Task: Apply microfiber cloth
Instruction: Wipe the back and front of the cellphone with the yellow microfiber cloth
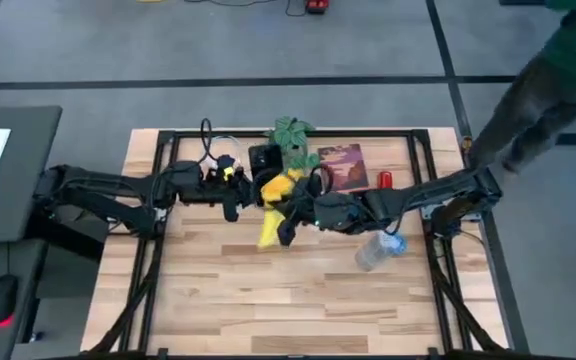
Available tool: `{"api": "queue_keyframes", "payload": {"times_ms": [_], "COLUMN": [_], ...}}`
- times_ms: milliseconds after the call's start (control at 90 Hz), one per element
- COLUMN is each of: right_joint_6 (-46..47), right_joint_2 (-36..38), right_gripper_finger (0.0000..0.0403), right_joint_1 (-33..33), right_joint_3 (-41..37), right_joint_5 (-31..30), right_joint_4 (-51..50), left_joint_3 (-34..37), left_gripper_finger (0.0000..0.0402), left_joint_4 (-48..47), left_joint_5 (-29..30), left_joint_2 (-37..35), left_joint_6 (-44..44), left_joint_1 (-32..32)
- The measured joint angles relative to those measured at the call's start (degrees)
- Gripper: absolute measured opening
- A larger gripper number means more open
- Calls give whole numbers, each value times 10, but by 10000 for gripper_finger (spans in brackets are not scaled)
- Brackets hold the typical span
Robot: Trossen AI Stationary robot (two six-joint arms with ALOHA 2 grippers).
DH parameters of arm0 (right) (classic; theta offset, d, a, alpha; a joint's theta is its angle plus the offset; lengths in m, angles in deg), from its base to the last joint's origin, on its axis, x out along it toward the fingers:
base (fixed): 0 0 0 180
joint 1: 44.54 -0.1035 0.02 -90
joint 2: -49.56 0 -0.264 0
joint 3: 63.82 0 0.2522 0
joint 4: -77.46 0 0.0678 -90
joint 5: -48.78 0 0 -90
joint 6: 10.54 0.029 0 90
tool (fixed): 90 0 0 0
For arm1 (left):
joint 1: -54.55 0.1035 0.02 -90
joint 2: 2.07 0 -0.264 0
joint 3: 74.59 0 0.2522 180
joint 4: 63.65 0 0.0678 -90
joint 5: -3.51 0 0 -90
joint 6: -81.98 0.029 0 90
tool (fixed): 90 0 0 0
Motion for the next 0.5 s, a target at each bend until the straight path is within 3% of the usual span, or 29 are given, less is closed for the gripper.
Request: {"api": "queue_keyframes", "payload": {"times_ms": [500], "right_joint_6": [30], "right_joint_2": [-34], "right_gripper_finger": [0], "right_joint_1": [25], "right_joint_3": [2], "right_joint_5": [19], "right_joint_4": [48], "left_joint_3": [3], "left_gripper_finger": [4], "left_joint_4": [7], "left_joint_5": [43], "left_joint_2": [-1], "left_joint_6": [11], "left_joint_1": [3]}}
